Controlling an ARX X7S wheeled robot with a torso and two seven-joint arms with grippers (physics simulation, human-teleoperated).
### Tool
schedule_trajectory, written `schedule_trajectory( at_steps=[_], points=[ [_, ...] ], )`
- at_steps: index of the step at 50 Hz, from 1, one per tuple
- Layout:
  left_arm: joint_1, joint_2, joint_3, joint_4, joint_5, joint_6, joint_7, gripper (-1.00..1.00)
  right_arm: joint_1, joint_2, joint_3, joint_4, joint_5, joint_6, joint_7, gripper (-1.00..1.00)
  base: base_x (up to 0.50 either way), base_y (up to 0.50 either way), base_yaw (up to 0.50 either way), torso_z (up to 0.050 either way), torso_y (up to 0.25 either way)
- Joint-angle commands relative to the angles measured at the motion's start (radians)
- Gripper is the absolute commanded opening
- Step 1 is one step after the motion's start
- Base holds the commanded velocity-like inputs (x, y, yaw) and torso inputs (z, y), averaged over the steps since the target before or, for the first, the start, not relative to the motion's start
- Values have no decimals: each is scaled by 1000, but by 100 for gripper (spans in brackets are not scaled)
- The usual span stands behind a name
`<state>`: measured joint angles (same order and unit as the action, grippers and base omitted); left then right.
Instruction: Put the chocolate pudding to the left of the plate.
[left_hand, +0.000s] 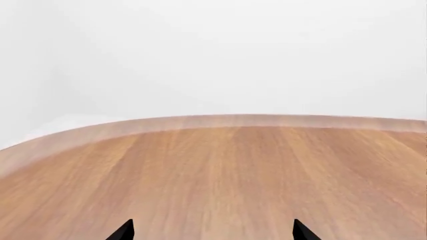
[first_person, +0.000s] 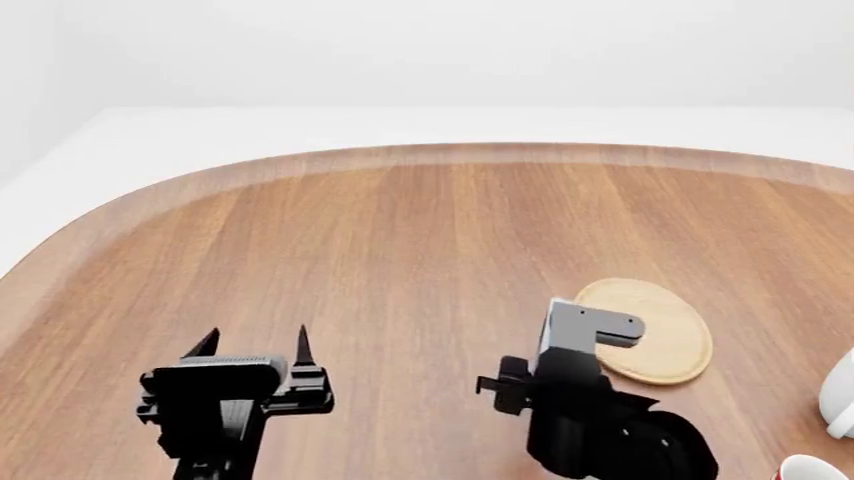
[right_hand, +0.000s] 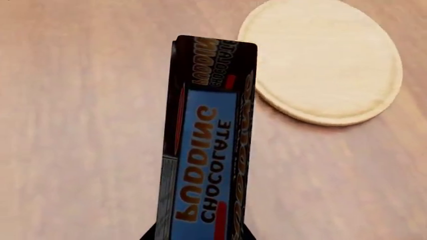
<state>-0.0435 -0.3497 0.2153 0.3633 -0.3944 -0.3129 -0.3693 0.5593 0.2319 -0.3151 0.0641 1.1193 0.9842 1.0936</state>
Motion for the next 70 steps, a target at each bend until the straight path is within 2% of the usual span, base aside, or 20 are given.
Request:
schedule_trajectory(
  at_steps=[1, 12, 20, 26, 31, 40, 45, 52, 59, 70],
  points=[
    [-185, -25, 7, 56, -87, -271, -35, 100, 125, 45, -62, 13, 21, 118, -77, -100, 0, 0, 0, 0, 0],
    [-479, 6, 9, -107, -157, -481, -27, 100, 305, 46, -110, 152, -18, 133, -194, -100, 0, 0, 0, 0, 0],
    [-733, 74, 42, -451, -141, -514, 38, 100, 477, -8, -189, 426, -132, 73, -312, -100, 0, 0, 0, 0, 0],
    [-911, 129, 68, -766, -97, -452, 103, 100, 646, -104, -296, 786, -256, -35, -512, -100, 0, 0, 0, 0, 0],
    [-1041, 175, 92, -1040, -51, -376, 148, 100, 779, -223, -381, 1153, -361, -188, -695, -100, 0, 0, 1, 0, 0],
    [-1188, 233, 121, -1421, 10, -215, 204, 100, 840, -232, -728, 1226, -76, -267, -681, -100, 0, 0, 0, 0, 0],
    [-1272, 271, 126, -1663, 34, -90, 248, 100, 857, -232, -859, 1240, 48, -295, -667, -100, 0, 0, 0, 0, 0],
    [-1280, 272, 112, -1659, 43, -98, 254, 100, 860, -232, -933, 1243, 124, -324, -660, -100, 0, 0, 0, 0, 0],
    [-1234, 252, 114, -1510, 30, -179, 239, 100, 866, -232, -946, 1244, 134, -341, -664, -100, 0, 0, 0, 0, -250],
    [-1208, 237, 116, -1411, 16, -239, 220, 100, 869, -231, -823, 1244, 17, -332, -676, -100, -1, 0, 0, 0, -250]
  ],
)
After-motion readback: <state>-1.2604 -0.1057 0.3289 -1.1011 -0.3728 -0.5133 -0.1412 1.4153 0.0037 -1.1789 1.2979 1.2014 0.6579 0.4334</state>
